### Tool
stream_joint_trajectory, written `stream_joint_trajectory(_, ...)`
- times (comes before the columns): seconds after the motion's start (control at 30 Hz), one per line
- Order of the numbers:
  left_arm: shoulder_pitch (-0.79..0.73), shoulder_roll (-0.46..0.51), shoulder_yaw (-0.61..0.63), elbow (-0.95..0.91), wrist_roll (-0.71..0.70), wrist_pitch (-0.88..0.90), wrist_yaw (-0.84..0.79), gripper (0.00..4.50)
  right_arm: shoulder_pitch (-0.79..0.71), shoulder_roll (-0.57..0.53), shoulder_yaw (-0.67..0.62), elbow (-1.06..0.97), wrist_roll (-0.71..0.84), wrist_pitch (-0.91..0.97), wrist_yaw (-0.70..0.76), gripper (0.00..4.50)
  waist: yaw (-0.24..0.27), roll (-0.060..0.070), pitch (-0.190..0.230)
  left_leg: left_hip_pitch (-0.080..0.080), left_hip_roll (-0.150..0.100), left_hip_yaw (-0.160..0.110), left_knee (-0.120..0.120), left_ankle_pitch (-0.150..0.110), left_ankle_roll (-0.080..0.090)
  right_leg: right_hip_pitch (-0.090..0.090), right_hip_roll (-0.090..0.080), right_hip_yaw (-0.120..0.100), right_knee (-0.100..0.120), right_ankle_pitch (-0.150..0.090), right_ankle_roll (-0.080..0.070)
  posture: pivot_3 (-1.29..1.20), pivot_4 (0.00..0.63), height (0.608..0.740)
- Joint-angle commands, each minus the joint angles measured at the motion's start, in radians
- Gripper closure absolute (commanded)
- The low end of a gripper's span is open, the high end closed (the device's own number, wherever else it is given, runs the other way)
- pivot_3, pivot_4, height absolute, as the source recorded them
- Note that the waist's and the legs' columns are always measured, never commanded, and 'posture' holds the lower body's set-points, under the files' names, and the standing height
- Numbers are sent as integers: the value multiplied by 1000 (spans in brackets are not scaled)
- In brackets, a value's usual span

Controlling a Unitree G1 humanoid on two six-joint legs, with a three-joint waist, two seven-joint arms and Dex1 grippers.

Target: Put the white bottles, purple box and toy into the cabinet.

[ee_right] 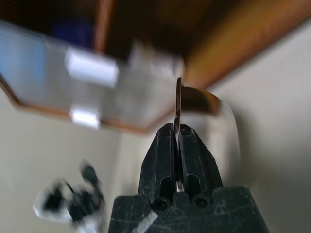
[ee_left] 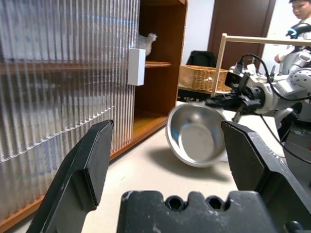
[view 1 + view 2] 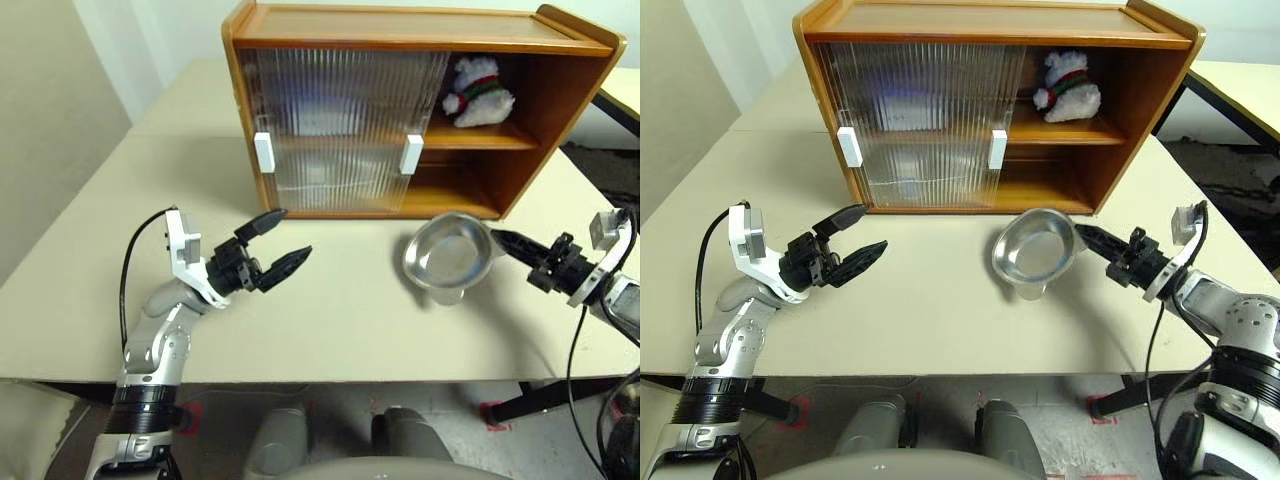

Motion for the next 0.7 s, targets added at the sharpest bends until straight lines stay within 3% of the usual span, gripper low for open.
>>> stream_joint_trajectory(0.03, -4, 8, -2, 1, 12, -4, -5, 0, -44, 50, -75, 18, 68, -20, -106, 4498, -1, 0, 0, 0, 0, 0, 0, 0, 0, 0, 1, 0, 0, 0, 0, 154, 0, 740)
stream_joint_trajectory(0.3, -5, 13, 3, 0, 11, -5, -7, 0, -132, 149, -156, 87, 109, -178, -263, 4498, -2, 2, 0, -1, 1, -1, -1, 0, 0, -1, 1, 0, 0, 1, -3, 159, 0, 740)
stream_joint_trajectory(0.7, -11, 14, -1, -5, 11, 0, -5, 0, -228, 210, -48, 219, -9, -453, -259, 4498, -27, 3, 1, -1, 1, -1, -1, 0, 0, -1, 1, 0, 0, 1, -4, 154, 0, 740)
